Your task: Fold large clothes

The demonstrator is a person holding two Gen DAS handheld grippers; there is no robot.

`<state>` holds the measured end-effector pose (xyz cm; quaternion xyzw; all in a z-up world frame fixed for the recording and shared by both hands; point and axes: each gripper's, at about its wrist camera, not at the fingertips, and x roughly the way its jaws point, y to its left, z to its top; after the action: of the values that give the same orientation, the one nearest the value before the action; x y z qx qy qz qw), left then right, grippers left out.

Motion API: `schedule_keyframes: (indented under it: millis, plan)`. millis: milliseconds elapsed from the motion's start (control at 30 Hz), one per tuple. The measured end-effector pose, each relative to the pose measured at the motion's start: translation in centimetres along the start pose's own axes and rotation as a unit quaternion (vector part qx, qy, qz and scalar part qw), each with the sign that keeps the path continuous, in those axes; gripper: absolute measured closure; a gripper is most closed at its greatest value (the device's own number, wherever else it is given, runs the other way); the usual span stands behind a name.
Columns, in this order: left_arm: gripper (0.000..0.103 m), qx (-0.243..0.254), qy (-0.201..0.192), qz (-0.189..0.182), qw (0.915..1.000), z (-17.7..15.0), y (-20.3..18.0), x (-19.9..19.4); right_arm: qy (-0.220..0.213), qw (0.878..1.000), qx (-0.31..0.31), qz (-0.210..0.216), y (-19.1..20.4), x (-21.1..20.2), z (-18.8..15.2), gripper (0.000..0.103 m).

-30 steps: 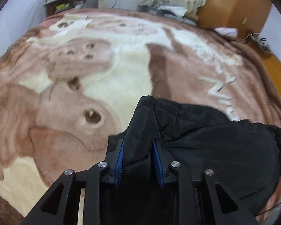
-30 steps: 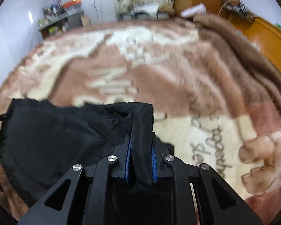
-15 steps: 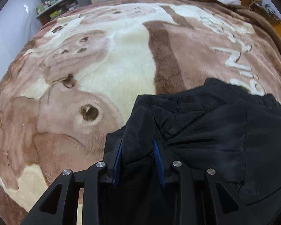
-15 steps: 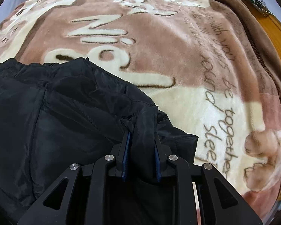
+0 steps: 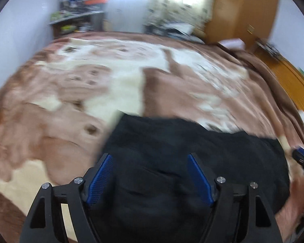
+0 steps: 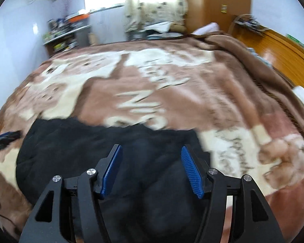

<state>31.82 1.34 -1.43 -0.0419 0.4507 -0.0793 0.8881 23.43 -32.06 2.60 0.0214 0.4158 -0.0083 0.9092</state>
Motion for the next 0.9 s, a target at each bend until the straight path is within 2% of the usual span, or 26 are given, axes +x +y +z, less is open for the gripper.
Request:
schedule_keyframes:
  millis: [33, 100, 200, 267, 367, 467, 633, 900]
  plan:
    - [0.028, 0.017, 0.002, -0.010, 0.9998, -0.9, -1.5, 0.4, 0.004, 1.000, -0.008, 0.011, 1.5, 0.4, -0.8, 0.042]
    - [0.028, 0.038, 0.010, -0.003, 0.9992, -1.9, -3.4, 1.2, 0.010, 1.000, -0.018, 0.022, 3.2, 1.2, -2.1, 0.042]
    - [0.027, 0.059, 0.035, 0.004, 0.9976, -3.2, -4.8, 3.8, 0.031, 0.999, -0.026, 0.010, 4.7, 3.7, -3.5, 0.042]
    - [0.027, 0.061, 0.048, 0.024, 0.9967, -3.7, -4.7, 5.8, 0.053, 0.998, -0.022, 0.004, 4.7, 5.8, -4.2, 0.042]
    - [0.020, 0.068, 0.060, 0.039, 0.9951, -4.2, -4.9, 7.3, 0.052, 0.998, -0.035, -0.003, 4.7, 7.6, -5.3, 0.041]
    - [0.018, 0.084, 0.069, 0.053, 0.9927, -5.0, -4.9, 9.4, 0.069, 0.997, -0.034, -0.007, 4.7, 9.4, -6.2, 0.040]
    - [0.018, 0.079, 0.067, 0.053, 0.9932, -5.7, -4.7, 11.0, 0.085, 0.996, -0.013, 0.006, 3.9, 11.6, -7.1, 0.040]
    - [0.018, 0.069, 0.085, 0.043, 0.9931, -5.1, -4.5, 11.5, 0.093, 0.995, -0.018, -0.003, 4.6, 11.4, -7.0, 0.040]
